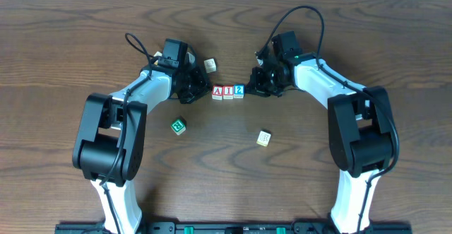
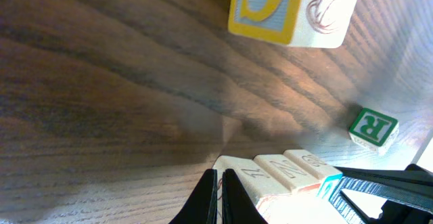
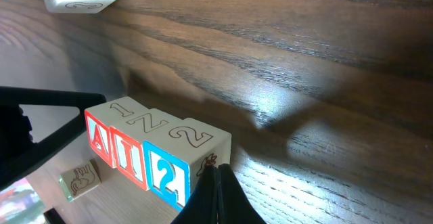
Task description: Spell out Ai2
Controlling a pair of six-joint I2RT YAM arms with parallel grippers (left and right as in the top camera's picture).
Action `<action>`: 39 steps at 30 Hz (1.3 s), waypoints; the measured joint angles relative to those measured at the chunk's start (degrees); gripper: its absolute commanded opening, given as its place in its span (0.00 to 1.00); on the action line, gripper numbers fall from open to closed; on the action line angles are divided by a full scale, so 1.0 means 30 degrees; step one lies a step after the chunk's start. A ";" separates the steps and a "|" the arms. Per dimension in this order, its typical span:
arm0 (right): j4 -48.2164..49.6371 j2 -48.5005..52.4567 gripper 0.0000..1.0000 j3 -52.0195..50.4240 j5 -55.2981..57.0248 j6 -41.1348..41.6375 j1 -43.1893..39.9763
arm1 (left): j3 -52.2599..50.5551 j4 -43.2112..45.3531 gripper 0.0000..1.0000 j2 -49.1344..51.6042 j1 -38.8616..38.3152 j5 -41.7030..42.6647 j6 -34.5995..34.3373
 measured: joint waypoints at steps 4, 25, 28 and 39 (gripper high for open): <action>-0.0029 0.0000 0.01 0.0000 0.0000 0.0000 0.0000 | 0.0000 -0.0495 0.06 0.0000 0.0000 -0.0015 0.0000; -0.0226 0.0000 0.01 0.0000 -0.0007 0.0000 0.0000 | 0.0000 -0.0692 0.06 0.0000 0.0000 0.0000 0.0000; -0.0226 0.0000 0.01 0.0000 -0.0007 0.0000 0.0000 | 0.0000 -0.0699 0.06 0.0000 0.0000 0.0124 0.0000; -0.0226 0.0000 0.01 0.0000 0.0000 0.0007 0.0000 | 0.0000 -0.0765 0.06 0.0000 0.0000 0.0415 0.0000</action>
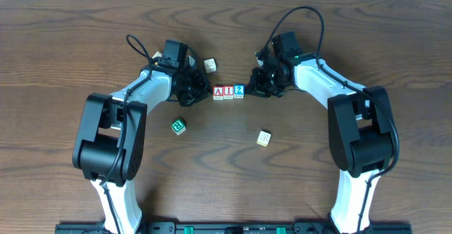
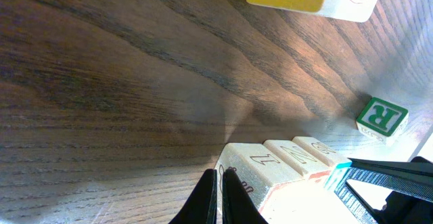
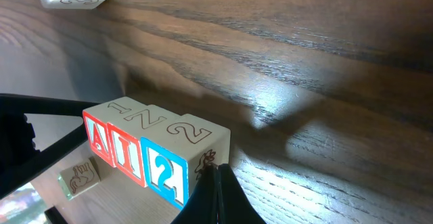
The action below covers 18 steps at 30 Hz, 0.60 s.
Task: Spell out Ai2
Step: 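Lift both grippers away from the aligned block row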
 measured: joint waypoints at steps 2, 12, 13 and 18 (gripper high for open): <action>-0.0015 0.0000 0.01 0.0000 0.0007 0.0000 0.0000 | 0.0000 0.0000 0.06 0.0000 0.0000 -0.0015 0.0000; -0.1989 0.0000 0.01 0.0597 0.1413 -0.0058 -0.0146 | 0.0087 -0.0233 0.06 0.0000 0.0517 -0.0248 0.0663; -0.2419 -0.0015 0.01 0.0882 0.1647 -0.0153 -0.0204 | 0.0262 -0.0576 0.06 0.0000 0.0648 -0.0306 0.0969; -0.5712 -0.0605 0.01 0.4087 0.3650 -0.0809 -0.0379 | 0.2739 -0.3650 0.06 -0.0707 0.0867 -0.1217 0.3395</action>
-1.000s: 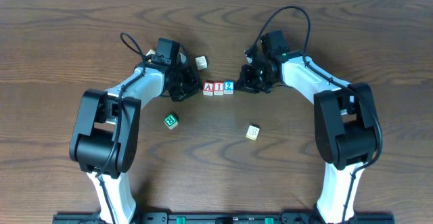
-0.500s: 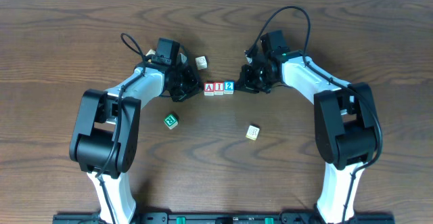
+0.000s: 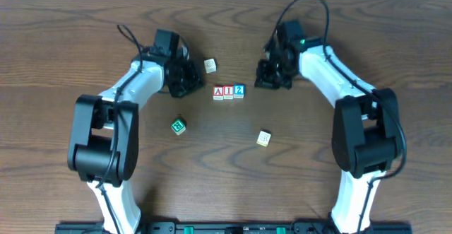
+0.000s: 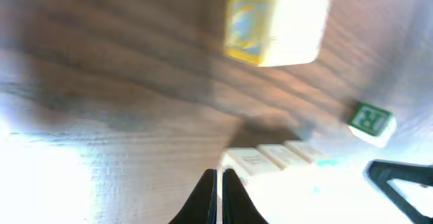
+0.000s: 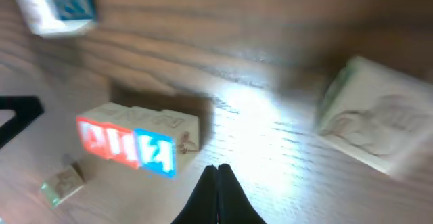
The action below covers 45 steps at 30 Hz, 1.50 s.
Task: Spell out Ai2
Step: 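Lift both grippers away from the aligned block row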
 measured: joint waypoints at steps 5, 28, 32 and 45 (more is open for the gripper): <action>-0.1617 -0.3388 0.01 0.1916 0.1916 -0.0393 0.0000 | 0.1588 -0.1326 0.06 -0.3453 0.0000 -0.1392 0.2572; -0.9908 -1.4025 0.99 0.2178 0.6156 -0.1392 0.0000 | 0.1821 -0.6266 0.95 -1.3464 -0.2404 -0.4452 0.5974; -0.9938 -1.4025 0.99 0.2178 0.6222 -0.1392 0.0000 | 0.1821 -0.6360 0.95 -1.3398 -0.2404 -0.4452 0.5974; -0.9930 -1.4025 0.99 0.2178 0.6229 -0.1392 0.0000 | 0.1821 -0.6630 0.95 -1.3500 -0.2404 -0.4962 0.6127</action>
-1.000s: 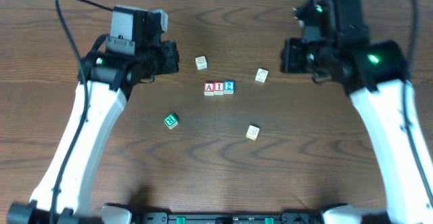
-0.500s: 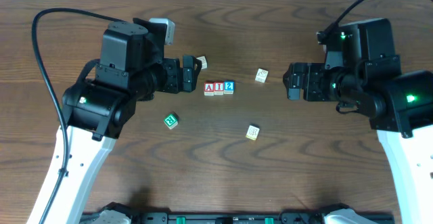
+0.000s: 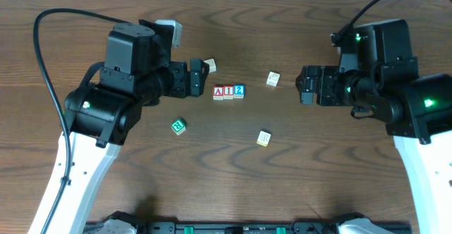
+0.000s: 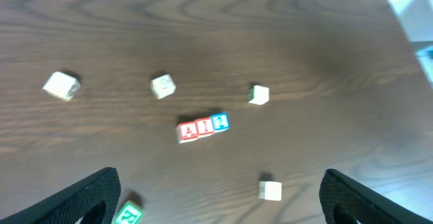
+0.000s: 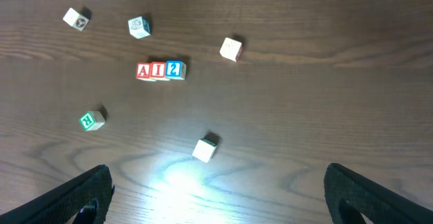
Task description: Spell out Ai2
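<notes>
Three blocks stand side by side in a row (image 3: 229, 91) at mid-table: red A, red i, blue 2. The same row (image 4: 201, 127) shows in the left wrist view and the row (image 5: 161, 70) in the right wrist view. My left gripper (image 3: 189, 78) hangs high over the table to the row's left, open wide and empty, as the left wrist view of this gripper (image 4: 220, 204) shows. High to the right, my right gripper (image 3: 311, 85) is just as open and empty, which the right wrist view of this gripper (image 5: 220, 197) confirms.
Loose blocks lie round the row: a green R block (image 3: 178, 126) at front left, a pale block (image 3: 263, 138) in front, another pale one (image 3: 272, 79) at right, one (image 3: 210, 65) behind. A further block (image 4: 61, 85) lies far left.
Both arms have risen from just beside the row to high above the table, farther apart. Both grippers, shut before, now stand wide open. A pale block now shows right of the row.
Both shut grippers first pressed their tips at the two ends of the A-i-2 row and stayed there. Then they had drawn back a little, still shut. Now both are high up and open, and the row stands alone.
</notes>
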Controlling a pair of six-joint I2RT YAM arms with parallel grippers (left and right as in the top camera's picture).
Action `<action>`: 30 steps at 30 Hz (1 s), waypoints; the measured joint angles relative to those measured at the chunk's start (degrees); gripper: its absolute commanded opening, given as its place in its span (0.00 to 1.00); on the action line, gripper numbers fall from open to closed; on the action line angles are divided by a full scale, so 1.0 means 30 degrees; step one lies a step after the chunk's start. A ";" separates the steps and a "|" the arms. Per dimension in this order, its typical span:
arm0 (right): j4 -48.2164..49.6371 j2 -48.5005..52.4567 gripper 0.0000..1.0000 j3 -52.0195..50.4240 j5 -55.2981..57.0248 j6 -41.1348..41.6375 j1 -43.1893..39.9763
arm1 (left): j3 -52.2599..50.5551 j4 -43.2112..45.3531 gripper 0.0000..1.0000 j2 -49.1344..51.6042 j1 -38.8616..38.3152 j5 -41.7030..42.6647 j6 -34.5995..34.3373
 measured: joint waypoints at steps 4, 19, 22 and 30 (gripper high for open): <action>-0.0007 0.0000 0.99 0.0000 0.0007 0.0000 0.0000 | -0.0015 -0.1297 0.95 -0.1705 0.0146 -0.1479 0.0131; -0.0015 0.0000 0.99 -0.0007 0.0036 0.0000 0.0000 | -0.5712 -0.3228 0.95 -1.4593 0.4714 -0.1654 0.7584; -0.0007 0.0000 0.99 -0.0007 0.0051 0.0000 0.0000 | -0.9231 -0.1953 0.95 -1.6735 0.4852 -0.1537 0.8087; -0.0007 0.0000 0.99 -0.0007 0.0058 0.0000 0.0000 | -1.8469 0.3410 0.95 -2.0903 0.4867 -0.1450 0.7570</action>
